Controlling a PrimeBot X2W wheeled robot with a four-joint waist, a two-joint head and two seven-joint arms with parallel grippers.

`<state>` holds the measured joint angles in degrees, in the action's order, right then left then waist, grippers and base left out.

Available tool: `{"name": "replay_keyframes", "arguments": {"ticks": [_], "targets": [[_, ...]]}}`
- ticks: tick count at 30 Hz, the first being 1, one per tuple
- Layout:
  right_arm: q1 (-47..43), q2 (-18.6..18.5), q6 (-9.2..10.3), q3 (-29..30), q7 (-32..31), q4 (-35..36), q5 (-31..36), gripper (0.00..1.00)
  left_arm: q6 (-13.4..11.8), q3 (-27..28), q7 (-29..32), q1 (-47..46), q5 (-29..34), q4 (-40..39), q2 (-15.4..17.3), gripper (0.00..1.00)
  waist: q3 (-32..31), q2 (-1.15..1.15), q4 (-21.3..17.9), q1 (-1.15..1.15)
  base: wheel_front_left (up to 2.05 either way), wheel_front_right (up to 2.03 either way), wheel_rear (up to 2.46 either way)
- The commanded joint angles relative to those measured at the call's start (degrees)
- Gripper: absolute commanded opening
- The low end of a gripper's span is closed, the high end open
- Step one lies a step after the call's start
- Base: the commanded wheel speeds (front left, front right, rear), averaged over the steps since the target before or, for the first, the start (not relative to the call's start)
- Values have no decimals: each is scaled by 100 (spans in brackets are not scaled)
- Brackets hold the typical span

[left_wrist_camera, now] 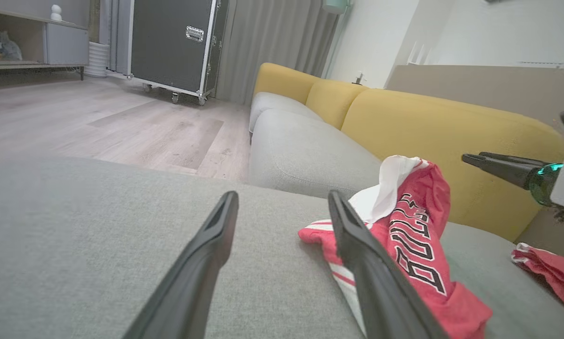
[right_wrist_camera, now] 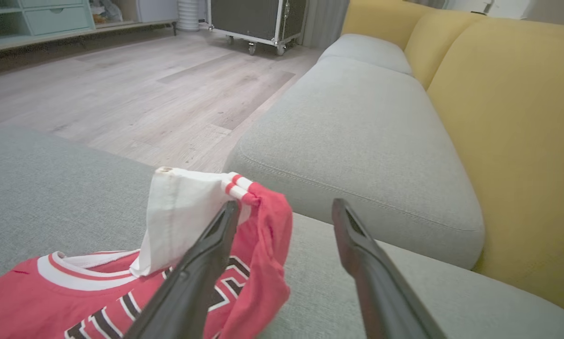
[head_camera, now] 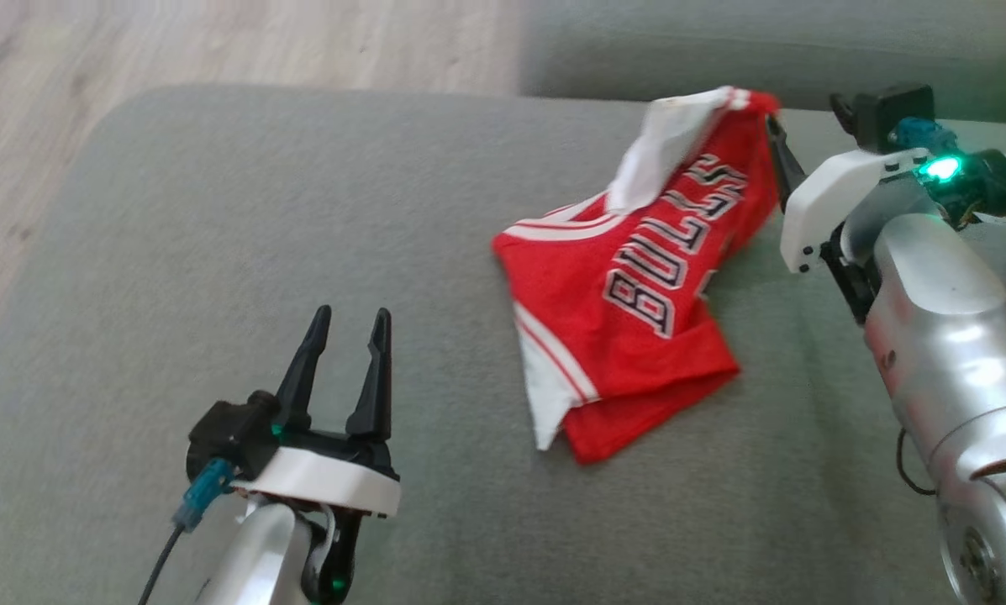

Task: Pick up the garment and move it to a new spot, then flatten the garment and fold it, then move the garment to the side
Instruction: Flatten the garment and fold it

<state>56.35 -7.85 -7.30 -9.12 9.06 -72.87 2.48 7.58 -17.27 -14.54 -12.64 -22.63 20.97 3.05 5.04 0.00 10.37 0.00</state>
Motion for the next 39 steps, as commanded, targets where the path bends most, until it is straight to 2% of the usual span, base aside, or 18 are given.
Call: {"name": "replay_keyframes", "arguments": {"ticks": [1, 6, 14, 18, 20, 24, 28, 33, 39], "targets": [[214, 123, -19, -170, 2, 102, -115, 100, -9, 231, -46, -91, 61, -214, 52, 100, -225, 0, -290, 0, 0, 0, 0], [248, 71, -19, -508, -47, 110, -490, 100, -9, 308, -46, -4, 91, -227, 52, 100, -393, 0, -538, 0, 0, 0, 0], [-75, -71, -19, -691, 403, 588, -1085, 100, -9, 319, -46, 55, 117, -266, 41, 100, -489, 0, -661, 0, 0, 0, 0], [-723, -112, -19, -385, 577, 1302, -1379, 100, -9, 360, -46, 43, 129, -312, 39, 100, -514, 0, -692, 0, 0, 0, 0], [-1217, -82, -19, -118, 588, 1965, -1416, 100, -9, 407, -46, 71, 140, -341, 38, 100, -519, 0, -732, 0, 0, 0, 0], [-2595, 201, -19, 455, 592, 3376, -1296, 100, -9, 447, -46, 181, 159, -374, 30, 100, -545, 0, -830, 0, 0, 0, 0], [-3868, 434, -19, 752, 593, 4384, -1179, 100, -9, 466, -46, 257, 164, -382, 24, 100, -569, 0, -881, 0, 0, 0, 0], [-4584, 492, -19, 761, 593, 4934, -1213, 100, -9, 448, -46, 277, 173, -377, 20, 100, -551, 0, -898, 0, 0, 0, 0], [-4591, 495, -19, 604, 418, 5177, -1301, 100, -9, 368, -46, 172, 175, -373, 23, 100, -434, 0, -790, 0, 0, 0, 0]]}}
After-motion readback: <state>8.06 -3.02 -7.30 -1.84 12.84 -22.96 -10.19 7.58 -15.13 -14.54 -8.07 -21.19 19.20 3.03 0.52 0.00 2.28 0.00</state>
